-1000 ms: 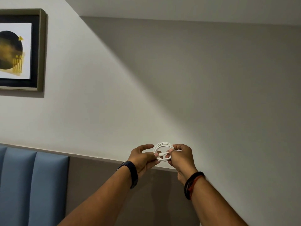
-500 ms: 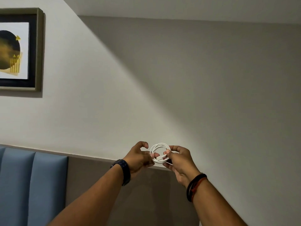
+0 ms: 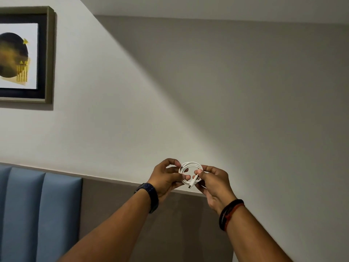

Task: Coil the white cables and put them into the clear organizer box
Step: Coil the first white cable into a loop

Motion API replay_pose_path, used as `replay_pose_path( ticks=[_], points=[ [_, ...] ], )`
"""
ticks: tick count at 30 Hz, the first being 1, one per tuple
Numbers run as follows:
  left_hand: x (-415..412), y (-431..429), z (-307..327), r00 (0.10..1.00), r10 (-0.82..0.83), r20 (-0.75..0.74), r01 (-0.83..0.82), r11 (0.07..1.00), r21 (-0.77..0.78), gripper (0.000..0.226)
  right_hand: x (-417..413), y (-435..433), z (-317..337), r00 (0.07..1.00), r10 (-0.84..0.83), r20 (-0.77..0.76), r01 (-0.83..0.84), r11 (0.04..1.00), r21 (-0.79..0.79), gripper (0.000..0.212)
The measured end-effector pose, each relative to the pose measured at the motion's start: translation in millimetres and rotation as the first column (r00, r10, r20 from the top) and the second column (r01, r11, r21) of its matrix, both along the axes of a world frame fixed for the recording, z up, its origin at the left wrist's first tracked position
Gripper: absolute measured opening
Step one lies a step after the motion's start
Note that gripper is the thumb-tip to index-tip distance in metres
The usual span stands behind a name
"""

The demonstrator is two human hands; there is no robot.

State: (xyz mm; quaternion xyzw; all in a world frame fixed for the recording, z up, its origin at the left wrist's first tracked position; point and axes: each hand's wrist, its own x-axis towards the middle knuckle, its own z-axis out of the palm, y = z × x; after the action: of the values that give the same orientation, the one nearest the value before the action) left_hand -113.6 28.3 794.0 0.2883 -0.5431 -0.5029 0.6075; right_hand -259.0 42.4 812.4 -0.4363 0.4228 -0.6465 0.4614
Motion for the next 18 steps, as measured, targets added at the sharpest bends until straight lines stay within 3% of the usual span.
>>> replay_pose_path(
  ticks=[2, 4, 7, 9, 10, 15, 18],
  points=[
    [-3.8, 1.6, -1.1, 0.966, 0.168, 0.195, -0.154, 0.984, -0.089, 0.022, -1.2, 0.0, -1.3, 1.0, -0.007, -0.019, 0.006, 1.0, -0.01, 0.013],
    [-8.7, 1.9, -4.0, 0.87, 0.348, 0.349, -0.297, 0.935, -0.193, 0.025, -2.4, -0.5, -3.0, 0.999, -0.03, -0.033, 0.029, 0.999, -0.019, 0.012],
    [-13.3, 6.8, -6.1, 0.836, 0.389, 0.386, -0.324, 0.919, -0.222, 0.008, -2.1, -3.7, -5.0, 0.997, -0.066, -0.032, 0.065, 0.997, -0.044, 0.011],
    [-12.3, 6.2, -9.8, 0.771, 0.426, 0.474, -0.317, 0.902, -0.294, 0.033, -1.3, -5.9, -6.2, 0.992, -0.115, -0.061, 0.111, 0.992, -0.062, 0.009],
    [-12.7, 5.4, -11.0, 0.727, 0.47, 0.501, -0.327, 0.878, -0.35, 0.035, -0.8, -6.7, -6.8, 0.989, -0.132, -0.069, 0.127, 0.989, -0.069, 0.008],
    [-14.8, 4.7, -12.8, 0.661, 0.635, 0.399, -0.405, 0.75, -0.523, 0.011, -0.8, -7.8, -7.4, 0.986, -0.163, -0.028, 0.16, 0.984, -0.081, 0.012],
    [-13.4, 5.5, -12.2, 0.66, 0.639, 0.394, -0.409, 0.746, -0.525, 0.01, -0.5, -7.7, -8.1, 0.982, -0.189, 0.0, 0.189, 0.98, -0.069, 0.012]
  ],
)
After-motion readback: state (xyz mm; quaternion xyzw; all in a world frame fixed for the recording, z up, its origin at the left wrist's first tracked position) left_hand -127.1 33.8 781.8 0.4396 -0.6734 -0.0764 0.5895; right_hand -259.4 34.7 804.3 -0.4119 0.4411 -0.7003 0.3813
